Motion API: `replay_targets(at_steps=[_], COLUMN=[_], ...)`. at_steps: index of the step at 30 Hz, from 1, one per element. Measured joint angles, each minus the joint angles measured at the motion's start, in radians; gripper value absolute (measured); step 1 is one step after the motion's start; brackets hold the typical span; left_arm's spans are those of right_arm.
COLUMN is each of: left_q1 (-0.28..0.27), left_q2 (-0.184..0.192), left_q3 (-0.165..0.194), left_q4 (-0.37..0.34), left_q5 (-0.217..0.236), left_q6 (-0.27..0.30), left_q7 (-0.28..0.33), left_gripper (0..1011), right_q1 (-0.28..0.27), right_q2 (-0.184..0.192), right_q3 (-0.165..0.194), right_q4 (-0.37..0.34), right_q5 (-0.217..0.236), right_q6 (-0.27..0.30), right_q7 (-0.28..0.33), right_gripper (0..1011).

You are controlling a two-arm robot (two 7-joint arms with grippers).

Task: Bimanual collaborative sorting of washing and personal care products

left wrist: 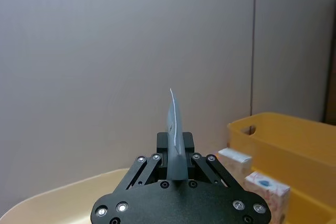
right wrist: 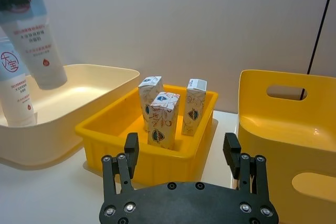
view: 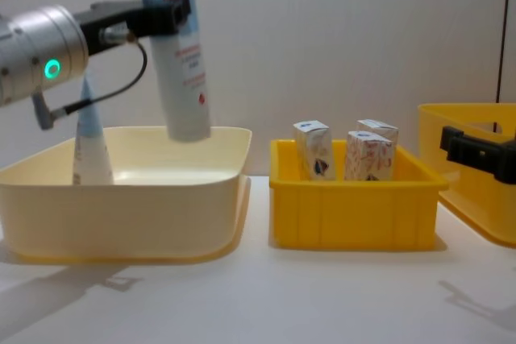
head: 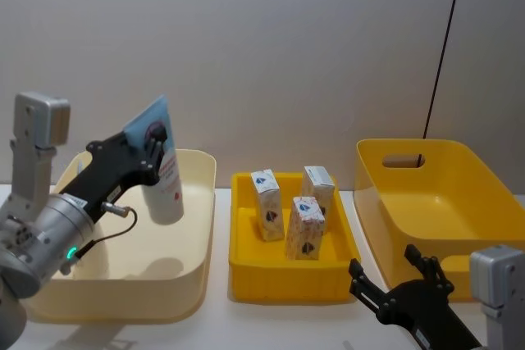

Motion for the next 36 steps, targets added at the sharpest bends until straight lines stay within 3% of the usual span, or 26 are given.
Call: replay_targets(at_steps=[10,17,25,36], left_q1=[-0.001,0.001,0.003,0.001], left_q2=[0.001,-0.004,-0.005,-0.009], left_q3=[-0.001,0.025,0.065,0.102], left_q4=[-0.043,-0.057,-0.056,-0.039], left_q5=[-0.081,-0.14,-0.16,-0.157], left_q6=[-0.009,0.027,0.066,0.073], left_q7=[-0.099,-0.168,-0.2,-0.202], left_gripper=[159,159,159,158], right_q1=[0.0,0.0,0.0,0.0], right_q2=[0.0,0.0,0.0,0.0], right_q3=[0.0,0.0,0.0,0.0], right_q4=[0.0,0.0,0.0,0.0], right_q5=[0.0,0.0,0.0,0.0], right_q6=[0.0,0.0,0.0,0.0], right_q7=[0.0,0.0,0.0,0.0], right_gripper=[1001,1001,1001,1001])
